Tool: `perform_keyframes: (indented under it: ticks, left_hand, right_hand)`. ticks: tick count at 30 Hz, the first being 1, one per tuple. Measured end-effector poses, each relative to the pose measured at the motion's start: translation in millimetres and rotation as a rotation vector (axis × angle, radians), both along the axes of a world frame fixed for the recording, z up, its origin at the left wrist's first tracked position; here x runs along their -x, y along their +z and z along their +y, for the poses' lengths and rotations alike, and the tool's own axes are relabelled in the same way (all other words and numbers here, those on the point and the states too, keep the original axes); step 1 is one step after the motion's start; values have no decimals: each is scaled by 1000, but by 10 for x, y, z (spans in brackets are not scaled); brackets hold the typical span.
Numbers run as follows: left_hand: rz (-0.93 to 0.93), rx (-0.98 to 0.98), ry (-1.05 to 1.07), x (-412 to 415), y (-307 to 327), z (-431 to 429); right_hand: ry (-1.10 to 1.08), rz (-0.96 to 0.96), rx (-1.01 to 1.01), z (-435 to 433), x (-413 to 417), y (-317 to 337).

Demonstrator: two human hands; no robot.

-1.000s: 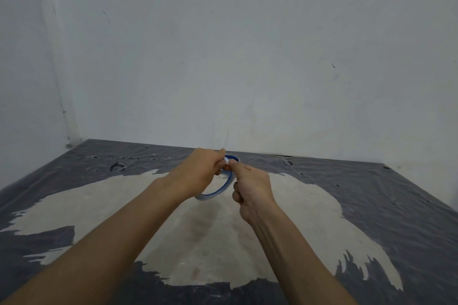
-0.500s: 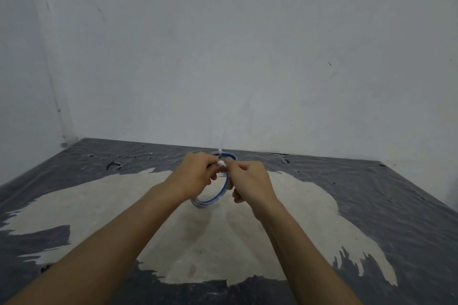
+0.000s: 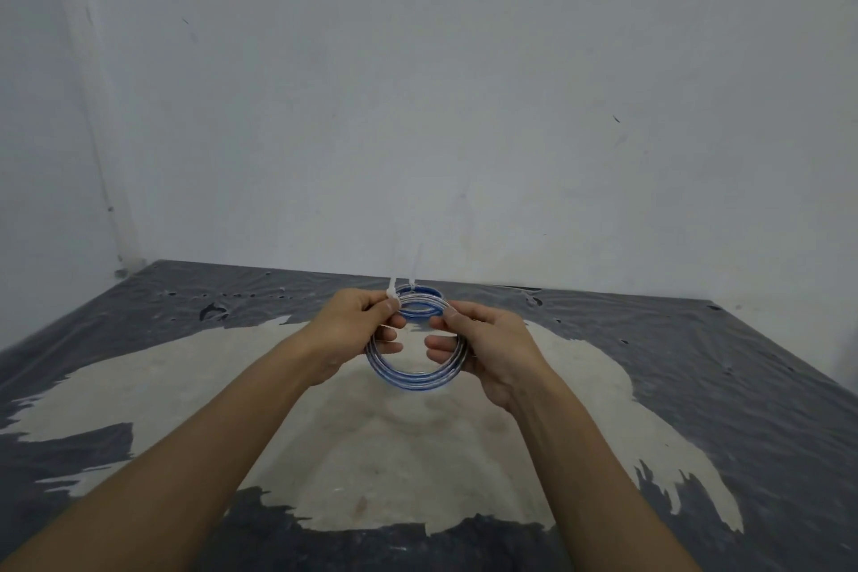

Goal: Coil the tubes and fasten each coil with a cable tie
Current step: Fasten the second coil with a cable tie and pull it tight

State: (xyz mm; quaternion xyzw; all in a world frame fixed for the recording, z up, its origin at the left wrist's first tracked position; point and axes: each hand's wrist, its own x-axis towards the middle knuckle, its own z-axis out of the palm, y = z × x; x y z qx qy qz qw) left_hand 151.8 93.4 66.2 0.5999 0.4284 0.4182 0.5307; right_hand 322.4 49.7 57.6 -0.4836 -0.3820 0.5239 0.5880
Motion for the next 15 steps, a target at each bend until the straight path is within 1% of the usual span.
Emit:
perform_keyframes:
  ticks: [1, 4, 6, 8, 9, 12, 13, 15]
  left_hand:
    - [24, -17, 3, 2, 3, -8]
    - [63, -35, -38, 21, 27, -38]
    - [123, -32, -108, 20, 47, -65]
    - [149, -6, -146, -4, 49, -72]
    - [124, 24, -134, -18, 45, -68]
    - [-34, 191, -58, -48, 28, -48]
    - [-87, 240, -45, -57, 25, -53]
    - [-157, 280, -28, -68, 20, -60]
  right_hand:
    - [-1, -39, 16, 6, -12, 7]
    - [-27, -246, 55, 19, -55, 10]
    - [-3, -301, 35, 6, -61, 11]
    - [41, -269, 8, -6, -46, 9]
    - [30, -217, -6, 3, -34, 0]
    - [-68, -8, -34, 61, -22, -26]
    - [-82, 23, -38, 69, -15, -33]
    - [-69, 19, -34, 49, 4, -45]
